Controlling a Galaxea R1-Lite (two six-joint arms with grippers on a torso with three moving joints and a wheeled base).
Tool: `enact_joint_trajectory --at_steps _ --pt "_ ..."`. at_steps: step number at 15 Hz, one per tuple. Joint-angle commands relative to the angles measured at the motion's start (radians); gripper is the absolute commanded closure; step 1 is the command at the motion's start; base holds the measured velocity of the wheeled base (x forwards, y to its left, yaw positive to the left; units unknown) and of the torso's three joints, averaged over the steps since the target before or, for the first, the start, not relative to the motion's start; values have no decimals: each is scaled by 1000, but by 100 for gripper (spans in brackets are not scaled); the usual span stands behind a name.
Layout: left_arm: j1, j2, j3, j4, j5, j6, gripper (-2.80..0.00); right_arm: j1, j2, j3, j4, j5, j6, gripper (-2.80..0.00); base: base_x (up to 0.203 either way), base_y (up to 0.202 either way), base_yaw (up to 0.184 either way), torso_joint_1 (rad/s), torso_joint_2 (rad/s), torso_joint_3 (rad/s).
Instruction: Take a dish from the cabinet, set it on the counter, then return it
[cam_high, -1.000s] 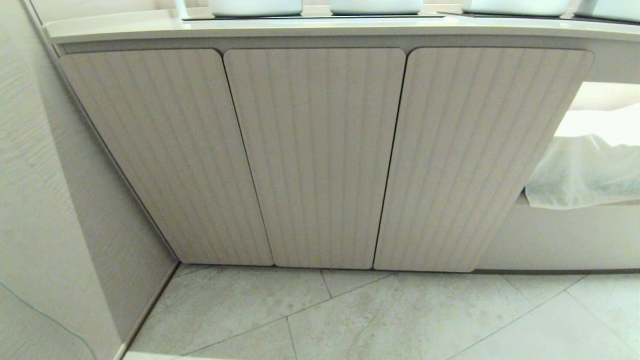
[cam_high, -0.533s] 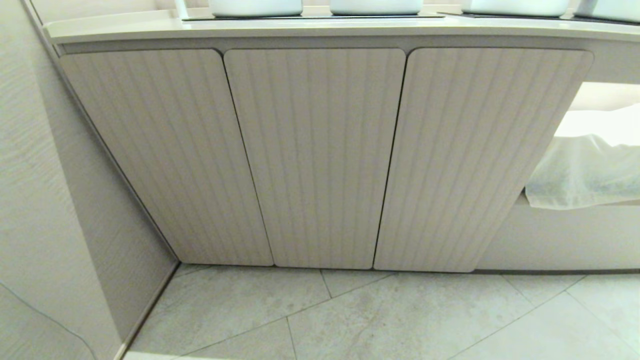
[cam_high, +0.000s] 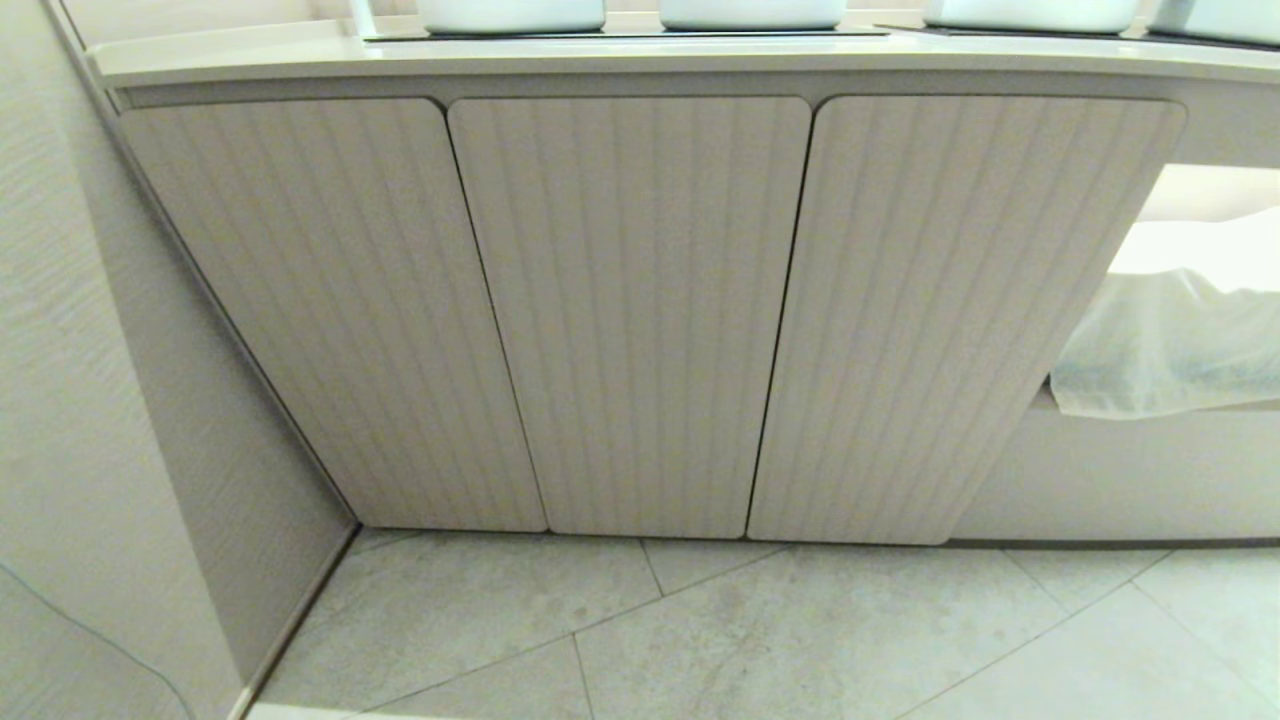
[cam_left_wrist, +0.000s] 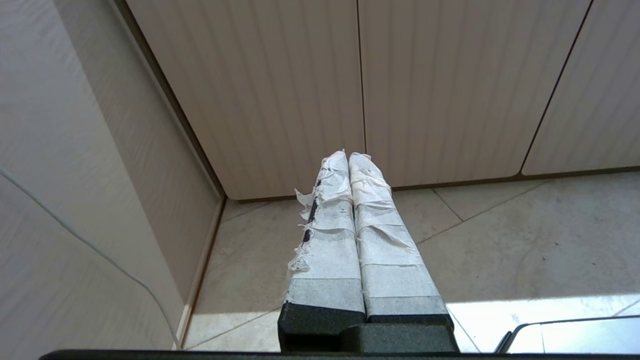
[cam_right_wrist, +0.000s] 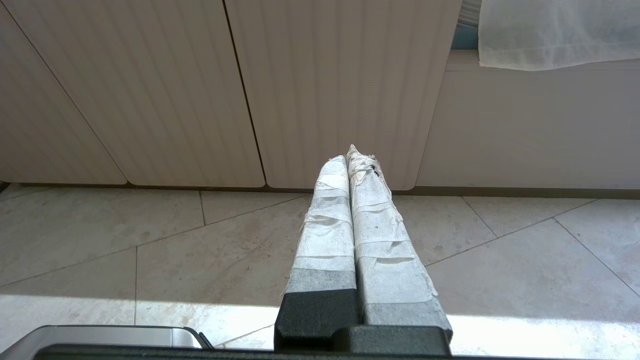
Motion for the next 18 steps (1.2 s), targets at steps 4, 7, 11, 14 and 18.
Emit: enact_joint_trajectory --at_steps 4,7,11,14,18 --pt "0 1 0 -1 0 -1 0 0 0 0 -1 0 0 0 0 0 0 0 0 0" --pt "0 1 0 -1 0 -1 0 0 0 0 -1 0 0 0 0 0 0 0 0 0" --pt "0 1 0 -1 0 -1 0 0 0 0 -1 0 0 0 0 0 0 0 0 0" --pt "0 1 0 0 0 -1 0 0 -2 0 -1 0 -2 0 0 0 0 0 0 0" --pt "0 1 0 -1 0 -1 0 0 0 0 -1 0 -2 0 0 0 0 0 0 0"
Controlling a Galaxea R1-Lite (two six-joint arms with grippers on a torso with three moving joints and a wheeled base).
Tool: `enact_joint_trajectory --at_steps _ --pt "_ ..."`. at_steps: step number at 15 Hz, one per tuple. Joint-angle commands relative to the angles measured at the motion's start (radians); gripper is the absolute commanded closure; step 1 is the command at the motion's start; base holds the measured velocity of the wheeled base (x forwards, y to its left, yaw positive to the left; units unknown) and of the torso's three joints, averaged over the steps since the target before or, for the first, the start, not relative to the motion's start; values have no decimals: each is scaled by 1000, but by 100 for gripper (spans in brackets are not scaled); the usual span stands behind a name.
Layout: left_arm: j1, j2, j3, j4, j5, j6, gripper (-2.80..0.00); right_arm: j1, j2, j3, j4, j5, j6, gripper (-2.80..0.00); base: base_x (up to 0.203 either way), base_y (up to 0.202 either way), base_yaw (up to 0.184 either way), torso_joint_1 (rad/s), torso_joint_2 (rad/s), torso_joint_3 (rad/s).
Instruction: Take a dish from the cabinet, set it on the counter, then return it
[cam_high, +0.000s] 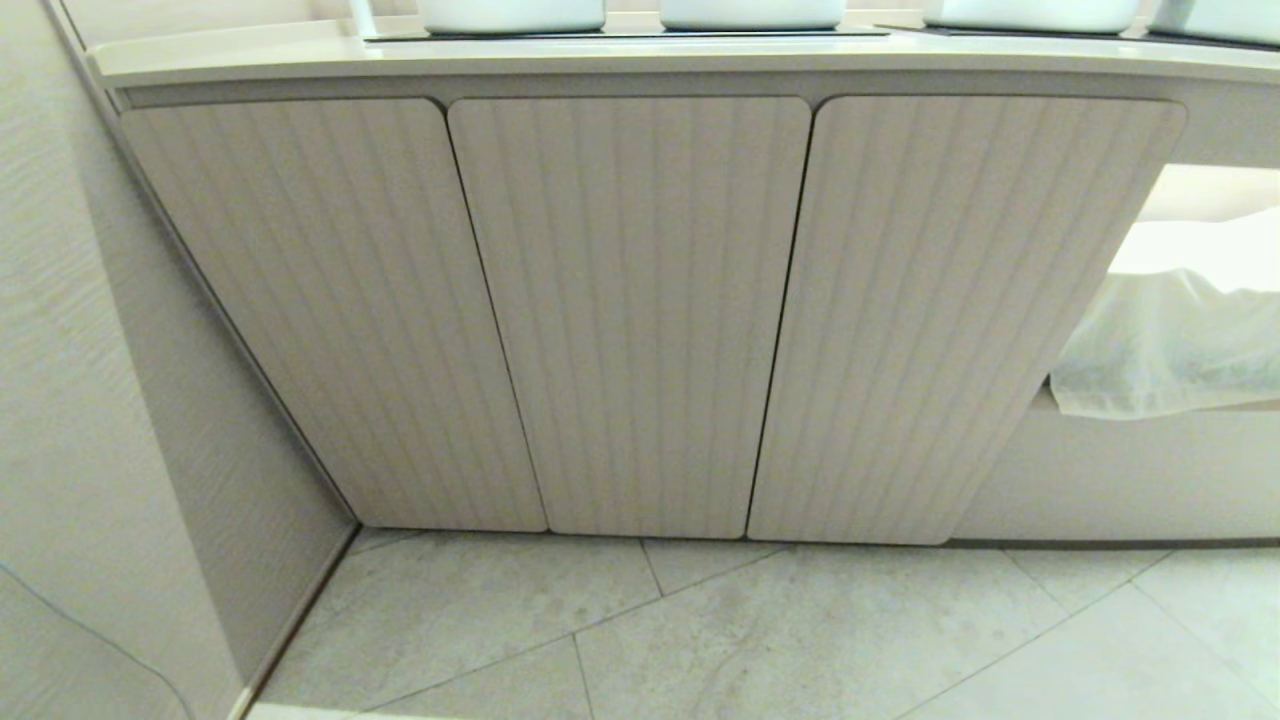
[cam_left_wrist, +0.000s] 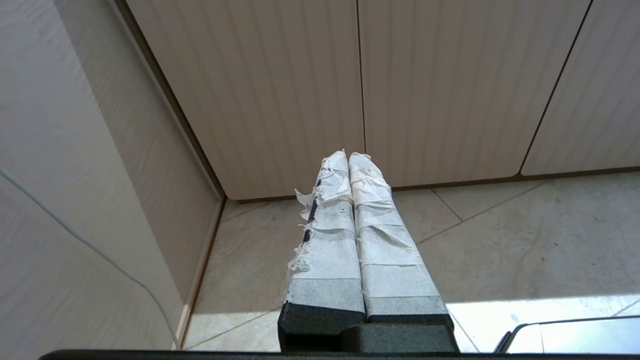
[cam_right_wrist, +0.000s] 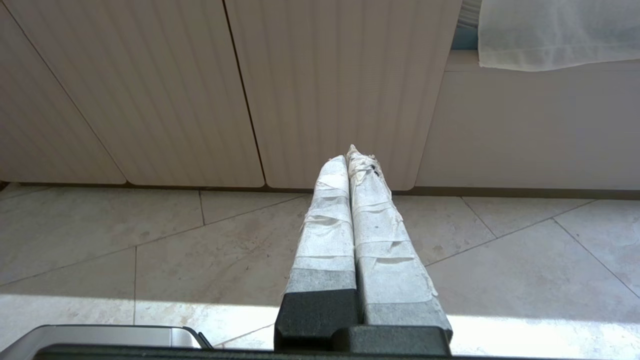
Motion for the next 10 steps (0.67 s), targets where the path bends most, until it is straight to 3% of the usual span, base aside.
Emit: enact_joint_trajectory --at_steps 1,10 --pt "0 1 0 -1 0 0 0 0 -1 0 0 0 0 0 0 0 0 0 0 0" --pt "0 1 0 -1 0 0 0 0 1 0 -1 0 1 0 0 0 0 0 0 0"
